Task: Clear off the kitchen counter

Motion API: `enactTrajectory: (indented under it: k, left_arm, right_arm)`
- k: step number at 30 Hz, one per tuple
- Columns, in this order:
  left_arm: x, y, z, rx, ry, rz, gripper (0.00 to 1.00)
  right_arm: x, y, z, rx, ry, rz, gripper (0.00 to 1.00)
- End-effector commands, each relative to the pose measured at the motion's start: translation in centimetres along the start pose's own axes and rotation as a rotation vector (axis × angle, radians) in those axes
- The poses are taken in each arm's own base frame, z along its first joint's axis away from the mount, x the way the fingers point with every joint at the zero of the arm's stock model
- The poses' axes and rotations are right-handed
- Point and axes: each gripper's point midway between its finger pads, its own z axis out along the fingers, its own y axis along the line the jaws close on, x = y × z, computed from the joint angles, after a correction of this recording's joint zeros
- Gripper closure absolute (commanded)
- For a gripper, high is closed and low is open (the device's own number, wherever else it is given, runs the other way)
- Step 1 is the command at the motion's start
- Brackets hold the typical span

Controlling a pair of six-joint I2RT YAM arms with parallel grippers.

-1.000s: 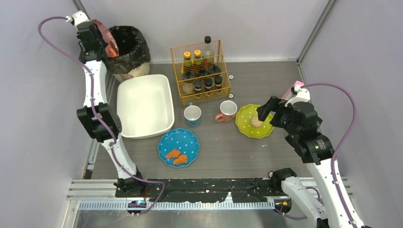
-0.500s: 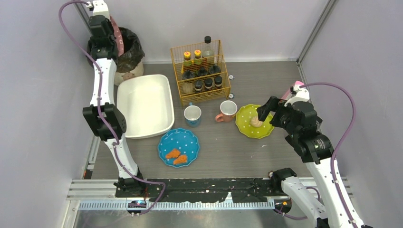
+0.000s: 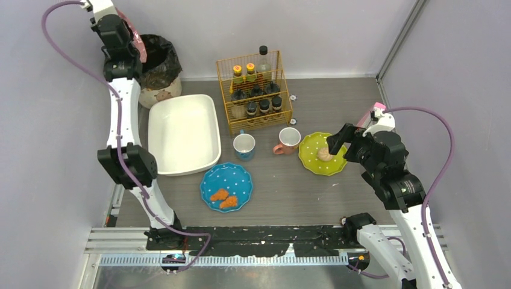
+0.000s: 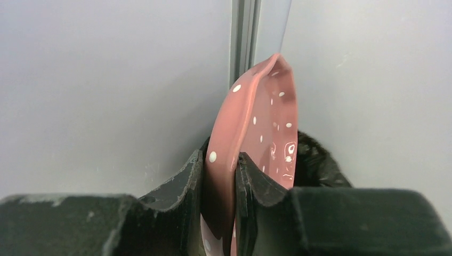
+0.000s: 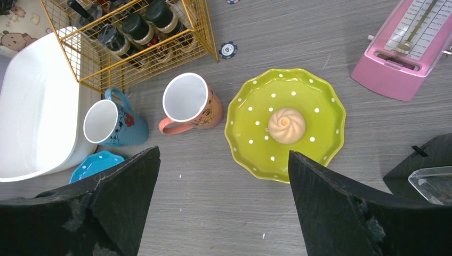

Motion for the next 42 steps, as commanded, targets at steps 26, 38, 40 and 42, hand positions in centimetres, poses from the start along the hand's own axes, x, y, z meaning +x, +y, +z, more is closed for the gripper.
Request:
enactTrajectory:
  k: [26, 38, 40, 42]
  left_arm:
    - [12.7, 3.6, -22.0, 0.168, 0.272, -0.778, 1.0]
    - [21.3, -0.5, -15.5, 0.1, 0.456, -0.74, 1.0]
    - [22.3, -1.1, -14.7, 0.103, 0.482, -0.728, 1.0]
    - [23.4, -1.8, -14.0, 0.108, 0.507, -0.719, 1.0]
  right_arm:
    - [1.4, 1.2, -1.4, -0.123, -0.031, -0.017, 0.05]
    - [2.0, 0.9, -1.8, -0.117, -0.021, -0.001, 0.05]
    - [2.2, 0.8, -1.7, -0.114, -0.015, 0.003, 0.05]
    - [2.3, 0.8, -1.5, -0.111, -0.006, 0.007, 0.05]
